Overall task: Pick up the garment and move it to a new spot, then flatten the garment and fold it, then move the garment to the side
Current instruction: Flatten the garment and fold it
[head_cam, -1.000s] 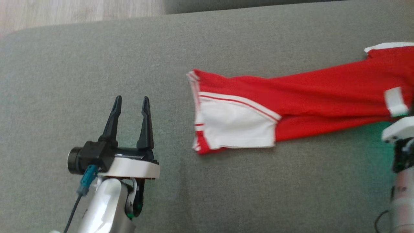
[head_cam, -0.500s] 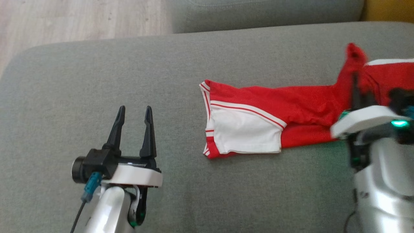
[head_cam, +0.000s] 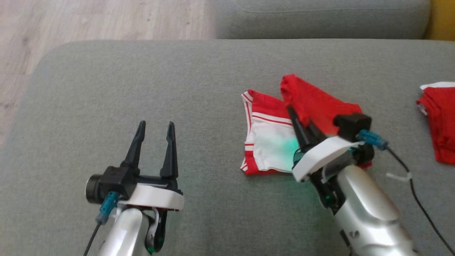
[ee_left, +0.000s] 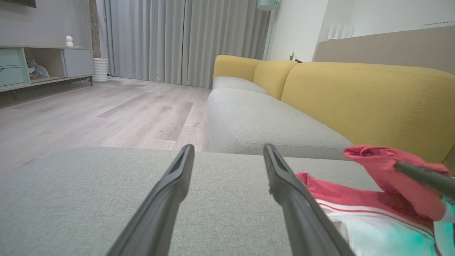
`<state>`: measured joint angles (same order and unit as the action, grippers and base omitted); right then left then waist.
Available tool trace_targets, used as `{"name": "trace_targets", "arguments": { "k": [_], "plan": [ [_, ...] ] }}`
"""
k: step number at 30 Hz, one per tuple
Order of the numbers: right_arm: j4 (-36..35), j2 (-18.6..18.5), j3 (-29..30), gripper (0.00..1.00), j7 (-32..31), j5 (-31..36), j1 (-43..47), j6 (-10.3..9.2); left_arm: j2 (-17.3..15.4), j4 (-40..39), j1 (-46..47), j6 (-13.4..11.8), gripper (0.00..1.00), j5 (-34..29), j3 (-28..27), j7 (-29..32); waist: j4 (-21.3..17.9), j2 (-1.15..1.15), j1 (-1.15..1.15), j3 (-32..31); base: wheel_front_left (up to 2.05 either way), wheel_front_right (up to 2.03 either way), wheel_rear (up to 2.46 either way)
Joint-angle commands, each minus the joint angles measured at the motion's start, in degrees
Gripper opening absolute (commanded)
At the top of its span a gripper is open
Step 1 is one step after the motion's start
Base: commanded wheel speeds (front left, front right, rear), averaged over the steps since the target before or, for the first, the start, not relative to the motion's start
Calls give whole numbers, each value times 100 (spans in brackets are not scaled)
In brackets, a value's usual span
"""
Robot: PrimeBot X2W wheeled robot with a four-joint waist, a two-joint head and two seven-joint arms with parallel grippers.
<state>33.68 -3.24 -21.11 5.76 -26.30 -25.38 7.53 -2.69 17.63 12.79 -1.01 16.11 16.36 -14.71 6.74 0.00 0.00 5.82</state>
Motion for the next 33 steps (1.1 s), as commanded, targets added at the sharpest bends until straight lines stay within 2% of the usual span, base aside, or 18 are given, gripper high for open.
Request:
{"name": "trace_targets", "arguments": {
  "k": [1,15,16,17,20,24,28,33],
  "plan": [
    [-46,35,-265,0,155,-85,-322,-4,-19,-155,187,-2,100,31,-122,-29,107,0,0,61,0,0,0],
    [913,35,-1575,0,455,-670,-640,-4,-19,-137,271,-54,100,103,-17,-29,358,0,0,220,0,0,0],
    [919,35,-1681,93,445,-745,-628,-4,-19,-133,267,-57,100,105,-20,-29,356,0,0,218,0,0,0],
    [894,35,-1799,100,453,-821,-628,-4,-19,-127,264,-60,100,105,-25,-29,352,0,0,213,0,0,0],
    [809,35,-1989,100,643,-947,-734,-4,-19,-92,261,-9,100,51,-24,-29,270,0,0,141,0,0,0],
    [678,35,-1734,100,847,-836,-864,-4,-19,-178,231,-30,100,49,-119,-29,130,0,0,31,0,0,0],
    [445,36,-915,100,916,-344,-858,-4,-19,-300,135,-74,100,57,-221,-29,-58,0,0,-91,0,0,0],
    [-329,36,312,100,921,762,-415,-4,-19,-450,-32,-117,100,54,-415,-29,-361,0,0,-191,0,0,0]
  ]
}}
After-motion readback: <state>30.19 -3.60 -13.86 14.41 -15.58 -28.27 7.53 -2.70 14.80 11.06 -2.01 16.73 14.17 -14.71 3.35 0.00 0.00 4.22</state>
